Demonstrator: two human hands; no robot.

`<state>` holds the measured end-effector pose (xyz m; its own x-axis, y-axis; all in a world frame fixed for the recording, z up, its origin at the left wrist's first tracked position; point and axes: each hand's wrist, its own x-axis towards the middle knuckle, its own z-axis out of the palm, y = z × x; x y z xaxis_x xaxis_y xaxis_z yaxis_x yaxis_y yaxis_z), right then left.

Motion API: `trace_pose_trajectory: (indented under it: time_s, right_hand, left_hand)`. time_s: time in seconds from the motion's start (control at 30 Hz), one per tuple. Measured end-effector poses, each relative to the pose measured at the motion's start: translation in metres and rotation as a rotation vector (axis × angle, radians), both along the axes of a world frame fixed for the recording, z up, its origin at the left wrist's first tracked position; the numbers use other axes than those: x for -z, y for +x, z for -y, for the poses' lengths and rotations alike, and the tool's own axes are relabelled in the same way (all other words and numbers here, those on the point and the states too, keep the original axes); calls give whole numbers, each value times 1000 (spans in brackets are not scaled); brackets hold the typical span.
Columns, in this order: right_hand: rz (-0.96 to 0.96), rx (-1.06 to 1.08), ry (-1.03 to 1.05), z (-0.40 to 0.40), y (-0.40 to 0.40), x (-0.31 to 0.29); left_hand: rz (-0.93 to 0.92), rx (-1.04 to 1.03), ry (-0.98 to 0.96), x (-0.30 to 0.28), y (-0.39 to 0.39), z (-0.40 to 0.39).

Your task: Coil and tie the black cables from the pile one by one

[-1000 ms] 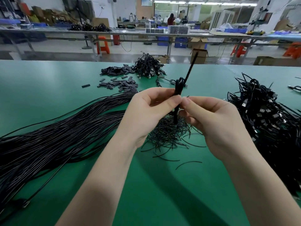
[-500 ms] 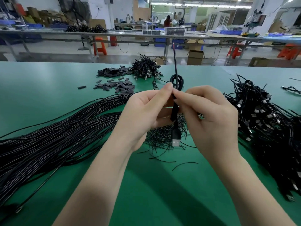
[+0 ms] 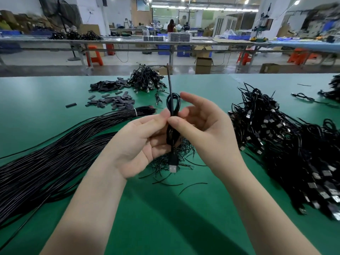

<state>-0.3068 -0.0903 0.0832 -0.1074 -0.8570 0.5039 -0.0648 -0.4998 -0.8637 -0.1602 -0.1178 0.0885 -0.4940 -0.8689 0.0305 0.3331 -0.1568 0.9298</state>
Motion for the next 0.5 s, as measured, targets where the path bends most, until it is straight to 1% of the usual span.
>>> trace_pose_trajectory:
  time_s: [0.1, 0.17, 0.27, 0.4, 0.5]
  right_hand:
    - [-41, -35, 71, 1, -4, 0]
    - [-30, -83, 114, 1, -6, 1]
    - [8, -164, 110, 0, -6, -1]
    - [31, -200, 103, -6, -6, -2]
    - [4, -201, 148, -15, -7, 0]
  left_hand:
    - [-33, 38, 67, 4, 0, 3]
    - [-86, 66, 93, 5, -2, 4]
    - [-165, 78, 136, 4, -4, 2]
    - [-146, 35, 93, 4, -7, 0]
    - [-133, 24, 82, 6, -8, -1]
